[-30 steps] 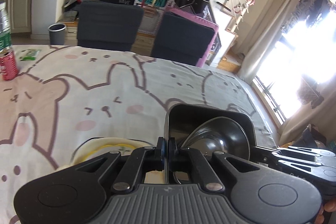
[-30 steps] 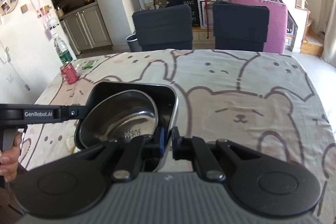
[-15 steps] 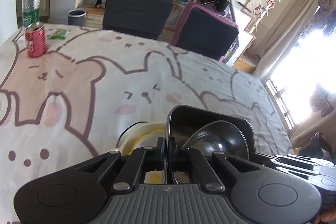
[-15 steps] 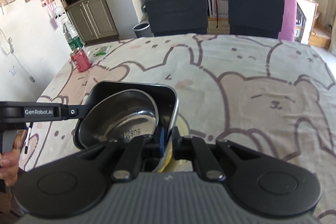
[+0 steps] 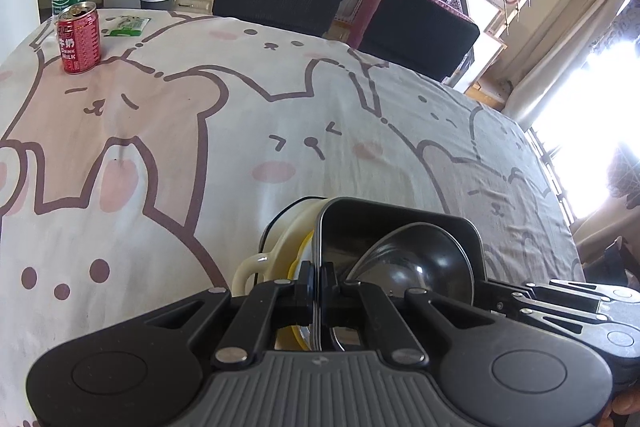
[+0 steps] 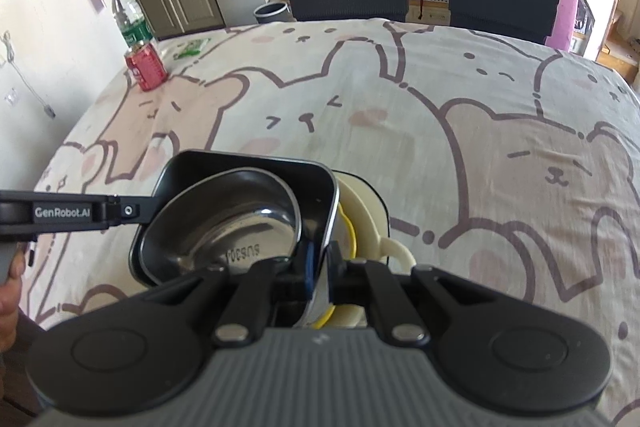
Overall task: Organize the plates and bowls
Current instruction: 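Lower the tray onto the cream bowl stack and open both tools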
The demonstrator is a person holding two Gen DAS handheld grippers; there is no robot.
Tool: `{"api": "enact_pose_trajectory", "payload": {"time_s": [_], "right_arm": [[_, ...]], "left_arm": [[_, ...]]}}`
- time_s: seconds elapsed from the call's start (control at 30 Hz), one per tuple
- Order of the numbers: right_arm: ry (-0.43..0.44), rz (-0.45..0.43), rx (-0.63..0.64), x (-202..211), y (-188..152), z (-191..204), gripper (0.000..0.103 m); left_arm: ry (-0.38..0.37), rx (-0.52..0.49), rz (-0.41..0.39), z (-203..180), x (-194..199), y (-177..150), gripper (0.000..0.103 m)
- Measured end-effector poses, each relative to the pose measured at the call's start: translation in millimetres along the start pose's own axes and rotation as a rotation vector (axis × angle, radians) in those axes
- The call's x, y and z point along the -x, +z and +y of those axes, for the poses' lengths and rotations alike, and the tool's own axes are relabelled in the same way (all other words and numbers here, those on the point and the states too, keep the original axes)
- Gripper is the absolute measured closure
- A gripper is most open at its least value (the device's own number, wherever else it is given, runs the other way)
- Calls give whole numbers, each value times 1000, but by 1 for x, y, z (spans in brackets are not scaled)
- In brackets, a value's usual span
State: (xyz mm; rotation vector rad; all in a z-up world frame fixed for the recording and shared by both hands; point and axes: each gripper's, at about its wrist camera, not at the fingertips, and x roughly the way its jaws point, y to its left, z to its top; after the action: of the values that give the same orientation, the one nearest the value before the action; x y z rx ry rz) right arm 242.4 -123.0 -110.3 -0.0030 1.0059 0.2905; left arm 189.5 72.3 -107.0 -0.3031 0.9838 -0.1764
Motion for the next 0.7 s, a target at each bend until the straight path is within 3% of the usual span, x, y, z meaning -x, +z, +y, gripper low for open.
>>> {"api": "enact_pose_trajectory", "payload": {"time_s": [0.7], "right_arm": [[-33, 64, 20, -16, 3, 1, 95]], "left_arm": [[38, -17, 42, -4, -19, 0, 100]]}}
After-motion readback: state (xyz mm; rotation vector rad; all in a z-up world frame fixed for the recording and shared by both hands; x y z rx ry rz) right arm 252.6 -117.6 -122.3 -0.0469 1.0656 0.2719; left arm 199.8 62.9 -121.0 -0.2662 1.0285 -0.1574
